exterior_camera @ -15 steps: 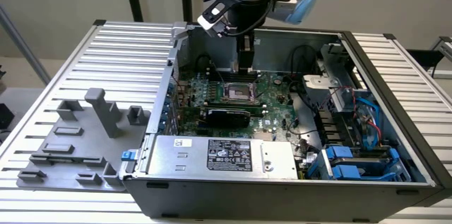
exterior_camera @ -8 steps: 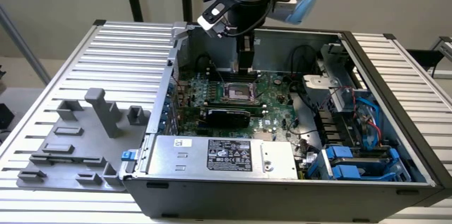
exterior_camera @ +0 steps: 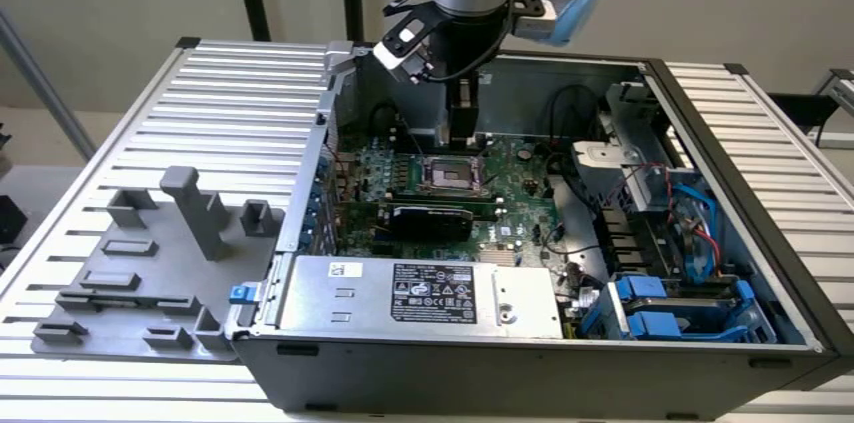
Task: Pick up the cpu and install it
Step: 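Place the cpu into insertion slot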
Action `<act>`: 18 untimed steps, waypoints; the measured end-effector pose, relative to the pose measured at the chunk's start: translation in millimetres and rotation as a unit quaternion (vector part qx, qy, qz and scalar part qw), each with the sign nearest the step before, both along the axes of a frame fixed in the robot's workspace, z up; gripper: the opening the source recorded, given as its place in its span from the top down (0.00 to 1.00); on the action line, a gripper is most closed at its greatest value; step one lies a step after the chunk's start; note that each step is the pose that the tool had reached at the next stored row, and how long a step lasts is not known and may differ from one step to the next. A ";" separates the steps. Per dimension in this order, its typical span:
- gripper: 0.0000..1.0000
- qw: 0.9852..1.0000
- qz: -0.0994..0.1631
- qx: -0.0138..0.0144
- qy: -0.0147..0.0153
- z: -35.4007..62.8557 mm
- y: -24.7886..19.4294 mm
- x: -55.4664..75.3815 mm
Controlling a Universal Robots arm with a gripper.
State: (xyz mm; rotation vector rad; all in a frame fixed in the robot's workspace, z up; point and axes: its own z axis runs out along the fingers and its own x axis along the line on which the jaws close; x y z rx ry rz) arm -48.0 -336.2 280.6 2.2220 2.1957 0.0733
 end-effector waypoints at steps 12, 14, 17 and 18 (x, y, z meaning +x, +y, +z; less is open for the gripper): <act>0.45 1.000 0.000 0.002 0.000 -21.8 0.0 0.0; 0.45 1.000 0.000 0.002 0.000 -25.4 0.0 0.0; 0.45 1.000 0.000 0.003 0.000 -30.9 0.0 0.0; 0.45 1.000 0.000 0.004 0.000 -32.8 0.0 0.0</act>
